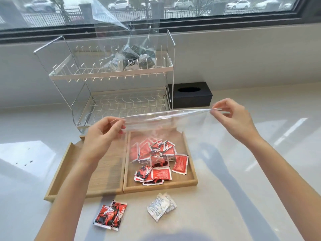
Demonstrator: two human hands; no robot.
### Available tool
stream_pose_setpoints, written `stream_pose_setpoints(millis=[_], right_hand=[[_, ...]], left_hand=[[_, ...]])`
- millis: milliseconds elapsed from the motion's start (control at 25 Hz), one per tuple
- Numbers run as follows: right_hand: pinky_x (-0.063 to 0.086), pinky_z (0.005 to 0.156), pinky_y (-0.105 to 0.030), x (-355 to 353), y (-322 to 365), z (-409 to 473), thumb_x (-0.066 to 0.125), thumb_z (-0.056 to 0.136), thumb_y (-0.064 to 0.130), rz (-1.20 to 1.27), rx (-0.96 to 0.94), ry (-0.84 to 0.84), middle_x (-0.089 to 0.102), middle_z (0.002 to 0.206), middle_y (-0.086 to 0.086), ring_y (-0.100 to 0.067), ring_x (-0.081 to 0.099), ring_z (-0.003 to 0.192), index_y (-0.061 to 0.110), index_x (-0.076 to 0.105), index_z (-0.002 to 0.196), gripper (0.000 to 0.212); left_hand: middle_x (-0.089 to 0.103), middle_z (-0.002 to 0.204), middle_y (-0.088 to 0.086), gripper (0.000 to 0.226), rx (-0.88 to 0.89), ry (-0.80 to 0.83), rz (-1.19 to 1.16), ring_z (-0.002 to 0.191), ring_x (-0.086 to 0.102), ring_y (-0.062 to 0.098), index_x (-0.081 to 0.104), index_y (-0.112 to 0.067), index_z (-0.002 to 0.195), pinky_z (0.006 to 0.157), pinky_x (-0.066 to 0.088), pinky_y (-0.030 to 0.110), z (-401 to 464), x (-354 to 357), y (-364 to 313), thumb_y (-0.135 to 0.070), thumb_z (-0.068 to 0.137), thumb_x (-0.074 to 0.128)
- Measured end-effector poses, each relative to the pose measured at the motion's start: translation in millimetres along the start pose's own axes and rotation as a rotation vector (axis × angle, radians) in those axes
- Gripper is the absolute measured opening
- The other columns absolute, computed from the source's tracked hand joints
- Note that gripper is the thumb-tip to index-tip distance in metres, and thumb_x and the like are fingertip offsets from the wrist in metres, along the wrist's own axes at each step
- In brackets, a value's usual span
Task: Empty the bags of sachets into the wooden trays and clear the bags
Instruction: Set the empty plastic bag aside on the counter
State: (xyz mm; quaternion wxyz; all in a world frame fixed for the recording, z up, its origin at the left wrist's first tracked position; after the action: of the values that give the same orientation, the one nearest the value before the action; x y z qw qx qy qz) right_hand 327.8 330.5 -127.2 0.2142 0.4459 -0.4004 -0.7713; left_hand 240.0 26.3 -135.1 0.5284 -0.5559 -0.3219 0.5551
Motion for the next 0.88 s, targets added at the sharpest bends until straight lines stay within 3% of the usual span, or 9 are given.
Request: stream_pose_setpoints(millis=[160, 320, 400, 480, 600, 720, 880], right_hand=[[0.044, 0.070, -0.008, -28, -12, 16, 0.062, 0.084, 0.012, 0.212, 0.025, 0.001, 0.063, 0.074, 0.006, 0.008, 0.060, 0.064, 0.032, 0.050, 0.080, 0.024], [0.047, 0.071, -0.018, -41, -39, 40, 0.058, 0.085, 0.009, 0.285, 0.076, -0.063, 0.060, 0.073, 0.003, -0.003, 0.061, 0.064, 0.037, 0.040, 0.086, 0.033], [0.048, 0.065, -0.014, -43, -58, 52, 0.056, 0.086, 0.007, 0.278, 0.109, -0.098, 0.059, 0.076, 0.002, 0.002, 0.061, 0.062, 0.037, 0.040, 0.085, 0.034], [0.046, 0.058, -0.010, -44, -80, 67, 0.056, 0.086, 0.005, 0.239, 0.144, -0.125, 0.058, 0.074, 0.004, 0.007, 0.060, 0.057, 0.032, 0.045, 0.077, 0.030], [0.046, 0.065, -0.018, -38, -118, 91, 0.055, 0.087, 0.009, 0.134, 0.221, -0.108, 0.060, 0.074, 0.009, 0.006, 0.059, 0.059, 0.028, 0.059, 0.073, 0.025], [0.044, 0.070, -0.019, -27, -157, 115, 0.052, 0.088, 0.012, 0.019, 0.320, -0.095, 0.063, 0.085, 0.004, -0.010, 0.058, 0.071, 0.016, 0.068, 0.091, 0.016], [0.036, 0.078, -0.022, -13, -197, 143, 0.049, 0.087, 0.012, -0.109, 0.395, -0.063, 0.059, 0.115, -0.003, -0.014, 0.052, 0.086, 0.015, 0.064, 0.108, 0.026]], left_hand=[[0.067, 0.065, -0.010, 0.020, -0.011, 0.021, -0.096, 0.056, 0.057, -0.004, 0.053, -0.032, 0.089, 0.052, 0.045, 0.011, 14, 30, -11, -0.012, 0.088, 0.053], [0.057, 0.075, -0.001, 0.024, 0.003, 0.065, -0.042, 0.054, 0.053, -0.004, 0.049, -0.028, 0.080, 0.051, 0.044, 0.013, 35, 72, -15, -0.007, 0.090, 0.047], [0.056, 0.077, -0.004, 0.028, -0.016, 0.084, -0.002, 0.056, 0.053, -0.006, 0.052, -0.026, 0.076, 0.053, 0.045, 0.013, 48, 93, -11, -0.004, 0.091, 0.043], [0.058, 0.082, -0.009, 0.027, -0.062, 0.110, 0.034, 0.063, 0.055, -0.007, 0.056, -0.026, 0.079, 0.059, 0.045, 0.015, 63, 115, -4, -0.006, 0.091, 0.042], [0.062, 0.100, -0.006, 0.018, -0.105, 0.180, 0.146, 0.088, 0.056, 0.007, 0.060, -0.021, 0.101, 0.073, 0.044, 0.019, 86, 150, 11, -0.014, 0.091, 0.046], [0.052, 0.124, 0.005, 0.033, -0.132, 0.255, 0.287, 0.098, 0.048, 0.009, 0.051, -0.015, 0.123, 0.086, 0.035, 0.020, 110, 188, 31, -0.019, 0.090, 0.049], [0.039, 0.135, 0.010, 0.047, -0.157, 0.318, 0.379, 0.093, 0.041, 0.006, 0.040, -0.012, 0.133, 0.080, 0.027, 0.011, 134, 234, 56, -0.016, 0.088, 0.052]])
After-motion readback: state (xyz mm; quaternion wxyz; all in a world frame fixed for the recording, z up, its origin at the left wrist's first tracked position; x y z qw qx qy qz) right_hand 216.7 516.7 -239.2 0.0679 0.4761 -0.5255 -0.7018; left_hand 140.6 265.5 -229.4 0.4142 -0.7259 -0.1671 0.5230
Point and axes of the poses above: each hand's wrist, its own z-axis towards the middle knuckle, its own x-axis out of the palm, y = z × x, the point moved 2 cm from there along z, towards the middle knuckle
